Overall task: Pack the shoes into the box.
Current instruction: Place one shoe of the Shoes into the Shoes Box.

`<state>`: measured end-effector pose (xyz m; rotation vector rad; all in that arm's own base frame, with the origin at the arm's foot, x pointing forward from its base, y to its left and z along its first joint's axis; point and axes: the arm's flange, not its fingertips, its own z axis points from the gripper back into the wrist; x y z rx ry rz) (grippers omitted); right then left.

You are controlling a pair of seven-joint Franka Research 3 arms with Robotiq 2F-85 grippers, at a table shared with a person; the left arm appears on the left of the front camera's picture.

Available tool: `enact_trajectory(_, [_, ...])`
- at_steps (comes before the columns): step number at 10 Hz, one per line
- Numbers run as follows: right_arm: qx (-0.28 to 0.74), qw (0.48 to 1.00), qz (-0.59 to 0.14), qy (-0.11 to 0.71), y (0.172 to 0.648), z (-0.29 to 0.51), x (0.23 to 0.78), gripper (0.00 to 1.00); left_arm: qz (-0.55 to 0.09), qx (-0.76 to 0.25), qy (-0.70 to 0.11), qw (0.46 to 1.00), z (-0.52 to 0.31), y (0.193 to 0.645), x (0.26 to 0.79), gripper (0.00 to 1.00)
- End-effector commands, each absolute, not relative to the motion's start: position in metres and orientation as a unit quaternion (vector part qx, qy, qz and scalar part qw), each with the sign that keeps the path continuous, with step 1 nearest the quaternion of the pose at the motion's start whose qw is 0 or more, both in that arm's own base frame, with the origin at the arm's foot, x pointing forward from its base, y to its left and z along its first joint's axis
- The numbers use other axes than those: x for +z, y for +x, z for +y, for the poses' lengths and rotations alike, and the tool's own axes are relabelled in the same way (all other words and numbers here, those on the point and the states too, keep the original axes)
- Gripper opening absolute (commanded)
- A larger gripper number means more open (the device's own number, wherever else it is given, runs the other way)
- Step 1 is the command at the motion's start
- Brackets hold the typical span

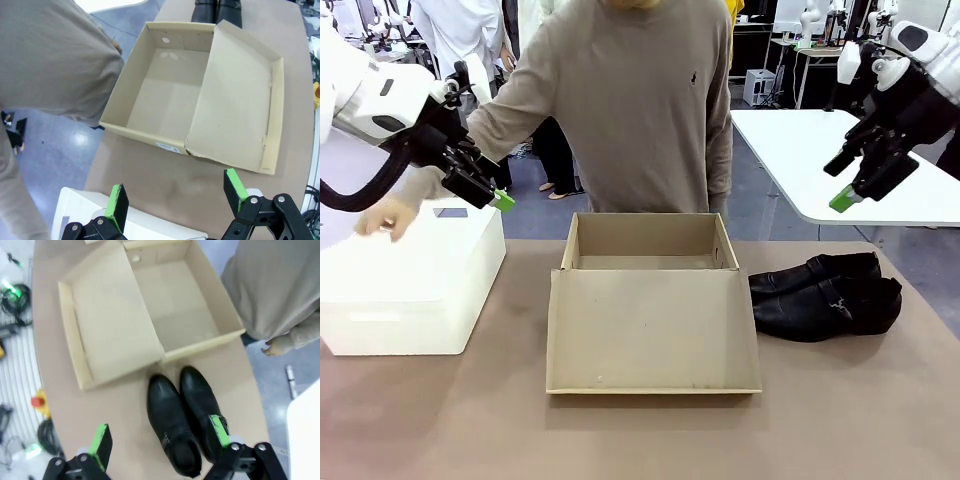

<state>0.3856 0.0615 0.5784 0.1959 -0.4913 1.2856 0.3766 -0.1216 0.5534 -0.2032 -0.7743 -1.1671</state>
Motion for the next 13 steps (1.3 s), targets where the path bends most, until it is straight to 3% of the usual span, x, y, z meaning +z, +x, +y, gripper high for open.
enact_trajectory(1, [0.643,0.741,-0.192,0.029,0.407,0.052,0.594,1.00,-0.357,-0.533,-0.099,0.760,-0.121,0.377,0.554,1.00])
enact_trajectory(6, [0.684,0.717,-0.130,-0.024,0.427,0.040,0.601,1.00,-0.357,-0.533,-0.099,0.760,-0.121,0.377,0.554,1.00])
enact_trajectory(13, [0.671,0.728,-0.143,-0.011,0.423,0.044,0.596,1.00,-0.357,-0.533,-0.099,0.760,-0.121,0.377,0.554,1.00])
